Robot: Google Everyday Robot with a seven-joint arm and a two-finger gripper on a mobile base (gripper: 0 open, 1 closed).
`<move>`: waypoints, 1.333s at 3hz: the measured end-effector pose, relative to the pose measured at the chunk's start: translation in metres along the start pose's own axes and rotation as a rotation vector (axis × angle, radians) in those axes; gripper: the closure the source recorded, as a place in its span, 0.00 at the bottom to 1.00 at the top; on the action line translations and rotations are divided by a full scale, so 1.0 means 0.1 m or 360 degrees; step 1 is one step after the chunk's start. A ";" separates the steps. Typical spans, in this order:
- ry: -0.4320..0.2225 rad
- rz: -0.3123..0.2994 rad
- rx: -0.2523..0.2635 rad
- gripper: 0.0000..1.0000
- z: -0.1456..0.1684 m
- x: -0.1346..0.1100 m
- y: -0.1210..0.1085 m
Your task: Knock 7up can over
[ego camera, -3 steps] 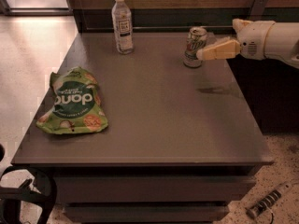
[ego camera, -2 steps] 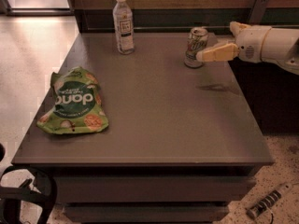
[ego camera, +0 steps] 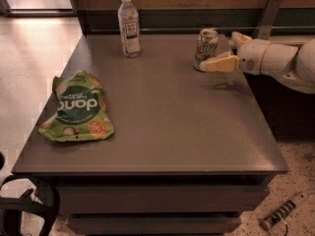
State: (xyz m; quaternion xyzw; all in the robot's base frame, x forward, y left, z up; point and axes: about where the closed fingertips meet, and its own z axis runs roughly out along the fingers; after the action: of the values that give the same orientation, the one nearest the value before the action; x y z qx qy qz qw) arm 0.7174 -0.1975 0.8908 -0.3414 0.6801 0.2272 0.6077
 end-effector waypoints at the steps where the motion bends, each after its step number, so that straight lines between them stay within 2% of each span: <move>1: -0.0039 0.0051 -0.0016 0.00 0.15 0.08 -0.04; 2: -0.0071 0.0152 -0.0033 0.00 0.30 0.14 -0.07; 3: -0.0070 0.0149 -0.0040 0.16 0.32 0.13 -0.05; 4: -0.0070 0.0147 -0.0047 0.41 0.34 0.13 -0.04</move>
Offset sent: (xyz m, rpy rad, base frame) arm 0.0411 0.0178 -0.0262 0.1846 0.1035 0.0009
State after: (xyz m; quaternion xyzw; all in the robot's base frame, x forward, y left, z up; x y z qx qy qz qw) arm 0.7428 -0.1774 0.8732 -0.3135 0.6781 0.2725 0.6063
